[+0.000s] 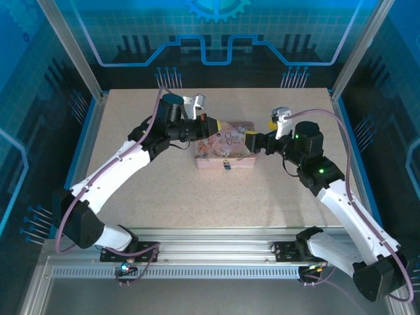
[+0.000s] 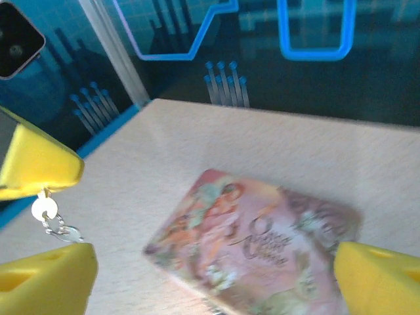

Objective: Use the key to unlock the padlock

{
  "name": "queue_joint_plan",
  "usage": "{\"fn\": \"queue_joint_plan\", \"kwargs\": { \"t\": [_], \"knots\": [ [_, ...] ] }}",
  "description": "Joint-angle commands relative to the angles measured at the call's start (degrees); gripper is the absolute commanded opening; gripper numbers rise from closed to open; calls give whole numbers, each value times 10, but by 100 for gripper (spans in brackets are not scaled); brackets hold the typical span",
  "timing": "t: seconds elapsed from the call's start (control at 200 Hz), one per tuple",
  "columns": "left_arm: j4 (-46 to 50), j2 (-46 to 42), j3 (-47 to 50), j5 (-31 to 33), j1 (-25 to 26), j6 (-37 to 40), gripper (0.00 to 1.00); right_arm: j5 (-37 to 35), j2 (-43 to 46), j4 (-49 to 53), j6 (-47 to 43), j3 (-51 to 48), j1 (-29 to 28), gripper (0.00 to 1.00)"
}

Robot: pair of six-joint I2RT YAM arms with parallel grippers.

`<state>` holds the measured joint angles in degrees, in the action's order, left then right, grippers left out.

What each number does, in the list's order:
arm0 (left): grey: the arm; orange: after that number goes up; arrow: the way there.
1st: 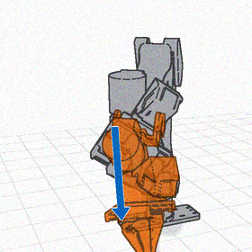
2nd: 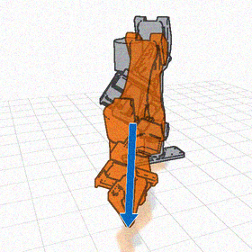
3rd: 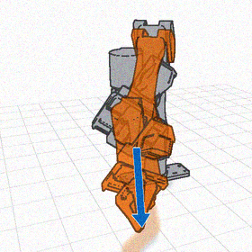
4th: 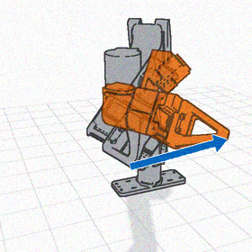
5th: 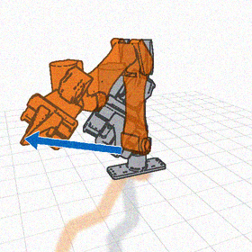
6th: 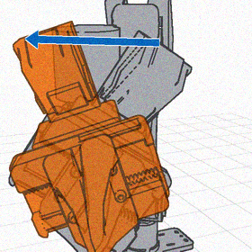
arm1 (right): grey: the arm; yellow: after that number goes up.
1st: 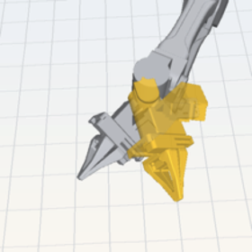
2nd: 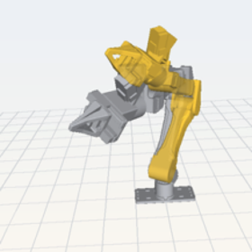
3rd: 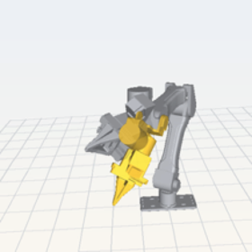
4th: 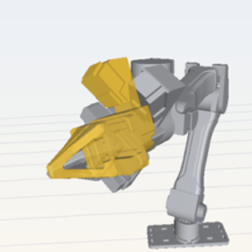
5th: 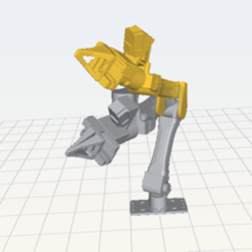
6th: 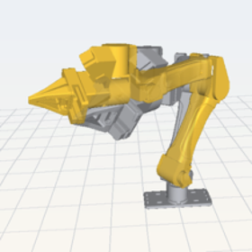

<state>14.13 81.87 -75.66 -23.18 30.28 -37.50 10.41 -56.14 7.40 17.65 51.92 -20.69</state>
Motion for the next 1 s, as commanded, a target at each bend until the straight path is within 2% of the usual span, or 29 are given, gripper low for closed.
{"fn": "queue_joint_plan", "kwargs": {
  "t": [0.0,0.075,0.205,0.31,0.43,0.996],
  "knots": [
    [-44,-29,23,24,16,28,0,134,-5,-73,143,-40,12,87],
    [-67,-37,38,29,24,27,0,170,-13,-126,199,-59,12,76],
    [-98,-50,57,39,32,17,0,210,-29,-276,319,-110,11,66],
    [-135,-59,74,34,34,0,0,205,-33,-369,381,-145,9,53],
    [-154,-66,83,41,43,-1,0,197,-33,-419,421,-158,0,41],
    [-222,-66,103,49,56,-50,0,183,-83,-513,456,-136,-62,38]
  ]
}}
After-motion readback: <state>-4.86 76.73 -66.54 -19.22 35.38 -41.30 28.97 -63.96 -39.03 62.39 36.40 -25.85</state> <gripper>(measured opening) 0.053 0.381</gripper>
